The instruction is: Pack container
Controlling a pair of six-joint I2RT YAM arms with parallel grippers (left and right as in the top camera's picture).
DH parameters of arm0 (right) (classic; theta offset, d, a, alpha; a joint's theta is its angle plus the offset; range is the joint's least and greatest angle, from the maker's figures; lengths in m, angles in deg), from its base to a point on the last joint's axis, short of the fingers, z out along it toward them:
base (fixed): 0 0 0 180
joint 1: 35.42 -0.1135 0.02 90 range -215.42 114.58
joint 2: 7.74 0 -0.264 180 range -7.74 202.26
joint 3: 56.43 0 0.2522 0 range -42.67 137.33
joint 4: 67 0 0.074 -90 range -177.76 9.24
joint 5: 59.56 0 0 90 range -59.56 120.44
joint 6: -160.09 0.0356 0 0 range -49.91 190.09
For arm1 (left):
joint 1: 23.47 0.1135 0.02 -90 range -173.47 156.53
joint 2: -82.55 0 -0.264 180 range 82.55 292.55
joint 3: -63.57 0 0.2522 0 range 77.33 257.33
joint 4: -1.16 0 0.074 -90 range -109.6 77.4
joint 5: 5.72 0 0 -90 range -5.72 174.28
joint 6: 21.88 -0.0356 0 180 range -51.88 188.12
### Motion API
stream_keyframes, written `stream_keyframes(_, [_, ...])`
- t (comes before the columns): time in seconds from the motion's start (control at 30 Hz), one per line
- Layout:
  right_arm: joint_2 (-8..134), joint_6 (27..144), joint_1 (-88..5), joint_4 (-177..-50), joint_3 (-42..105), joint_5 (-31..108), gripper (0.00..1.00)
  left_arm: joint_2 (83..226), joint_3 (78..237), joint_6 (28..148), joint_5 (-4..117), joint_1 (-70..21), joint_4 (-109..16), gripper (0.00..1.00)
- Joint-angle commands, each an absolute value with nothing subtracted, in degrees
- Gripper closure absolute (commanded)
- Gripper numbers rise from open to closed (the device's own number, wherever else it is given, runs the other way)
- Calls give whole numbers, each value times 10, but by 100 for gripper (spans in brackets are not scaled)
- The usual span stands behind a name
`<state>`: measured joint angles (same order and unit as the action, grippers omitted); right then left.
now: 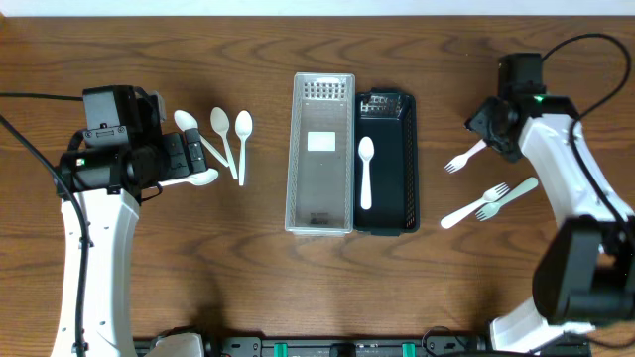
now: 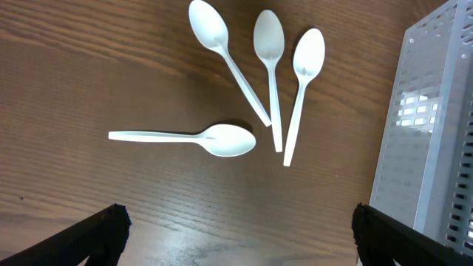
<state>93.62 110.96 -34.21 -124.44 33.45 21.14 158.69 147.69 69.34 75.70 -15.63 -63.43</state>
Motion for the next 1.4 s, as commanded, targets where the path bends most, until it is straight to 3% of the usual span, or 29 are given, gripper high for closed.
stream_keyframes(0.0, [999, 1183, -343, -1225, 333, 235, 31, 1592, 1488, 683, 764, -153, -636, 2])
stream_keyframes(0.3, [1101, 1194, -343, -1196, 333, 263, 35, 1592, 1488, 683, 764, -153, -636, 2])
stream_keyframes(0.43, [1109, 1187, -343, -1200, 333, 262, 41, 1592, 1488, 683, 764, -153, -635, 2])
stream_keyframes(0.53, [1109, 1176, -343, -1205, 333, 262, 54, 1592, 1488, 683, 764, -153, -636, 2])
stream_keyframes(0.63, [1109, 1158, -343, -1211, 333, 262, 88, 1592, 1488, 683, 764, -153, -636, 2])
stream_keyframes(0.73, [1102, 1131, -344, -1217, 333, 262, 98, 1592, 1488, 683, 764, -153, -635, 2])
stream_keyframes(1.03, [950, 1014, -378, -1211, 333, 260, 99, 1592, 1488, 683, 764, -153, -635, 2])
stream_keyframes(1.37, [813, 979, -549, -1211, 333, 269, 99, 1592, 1488, 683, 764, -153, -635, 2])
